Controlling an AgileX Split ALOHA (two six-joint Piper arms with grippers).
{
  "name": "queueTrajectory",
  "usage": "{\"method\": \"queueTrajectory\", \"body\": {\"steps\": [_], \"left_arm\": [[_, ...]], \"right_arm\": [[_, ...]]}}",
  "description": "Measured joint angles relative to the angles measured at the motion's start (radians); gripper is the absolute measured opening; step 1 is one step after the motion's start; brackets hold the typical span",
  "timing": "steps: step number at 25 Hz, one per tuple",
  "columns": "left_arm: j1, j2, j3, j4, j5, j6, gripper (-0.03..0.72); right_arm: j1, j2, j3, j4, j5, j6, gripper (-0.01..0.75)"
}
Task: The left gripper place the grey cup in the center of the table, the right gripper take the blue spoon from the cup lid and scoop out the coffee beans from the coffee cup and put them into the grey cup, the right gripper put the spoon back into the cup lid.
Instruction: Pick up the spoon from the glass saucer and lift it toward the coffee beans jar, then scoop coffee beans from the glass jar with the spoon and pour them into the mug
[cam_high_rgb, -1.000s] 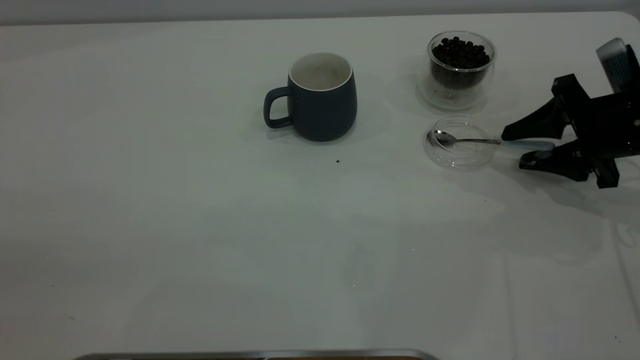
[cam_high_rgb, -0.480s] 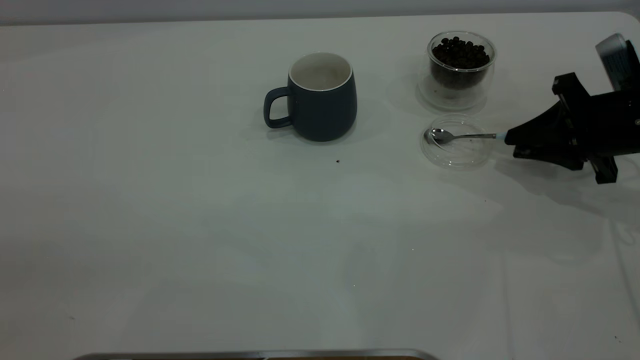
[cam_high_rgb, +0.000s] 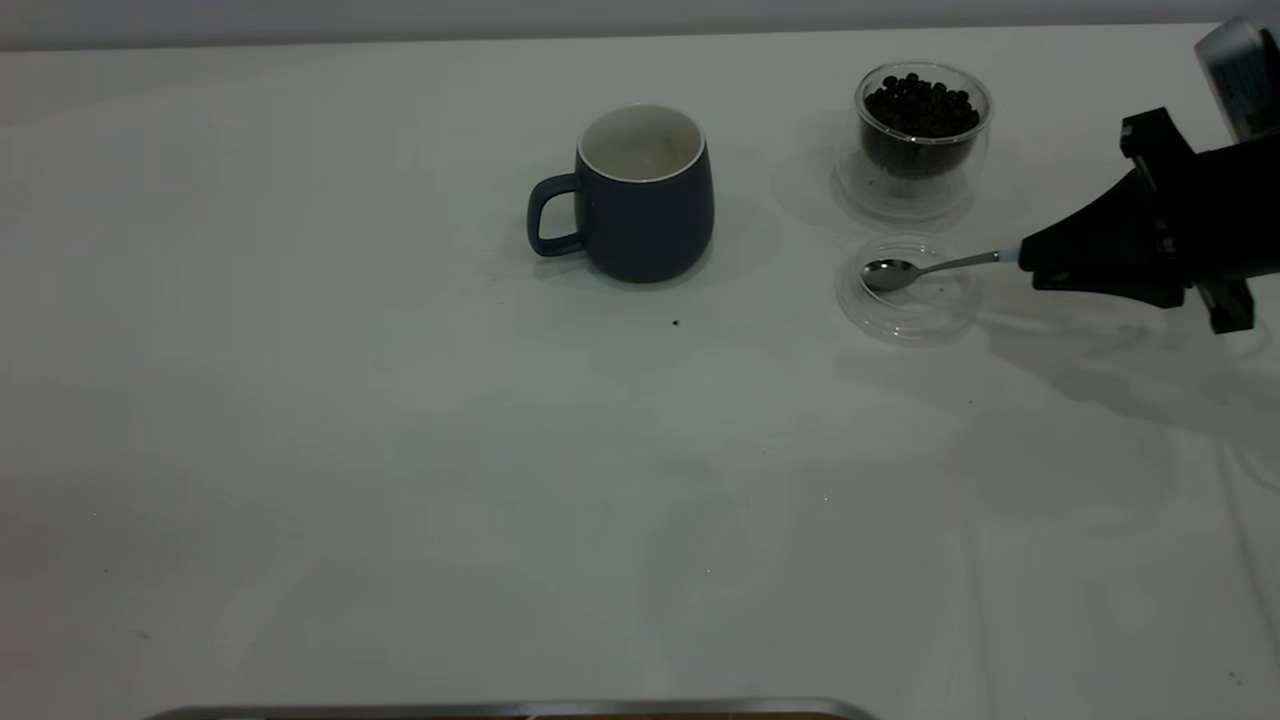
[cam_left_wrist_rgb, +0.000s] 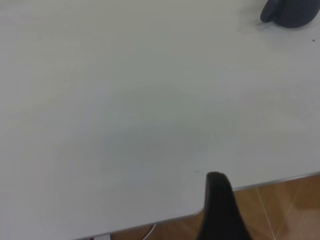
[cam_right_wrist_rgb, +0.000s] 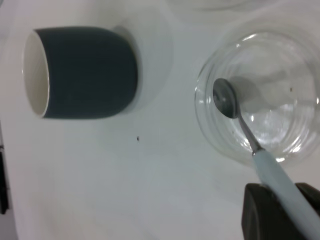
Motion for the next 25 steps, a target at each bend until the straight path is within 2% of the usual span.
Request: {"method": "queueTrajectory", "body": {"steps": [11, 16, 25], "left_arm": [[0.000, 0.000, 0.000, 0.000, 0.000, 0.000, 0.555], [0.000, 0.000, 0.000, 0.000, 0.000, 0.000, 0.555], [0.000, 0.000, 0.000, 0.000, 0.000, 0.000, 0.555]], "right_arm": [[0.000, -0.226, 0.085, -0.031, -0.031, -0.020, 0.110], [0.000, -0.306, 0.085, 0.051, -0.041, -0.154, 0.109], [0.000, -0.263, -0.047, 0.082, -0.116, -0.244, 0.108]]}}
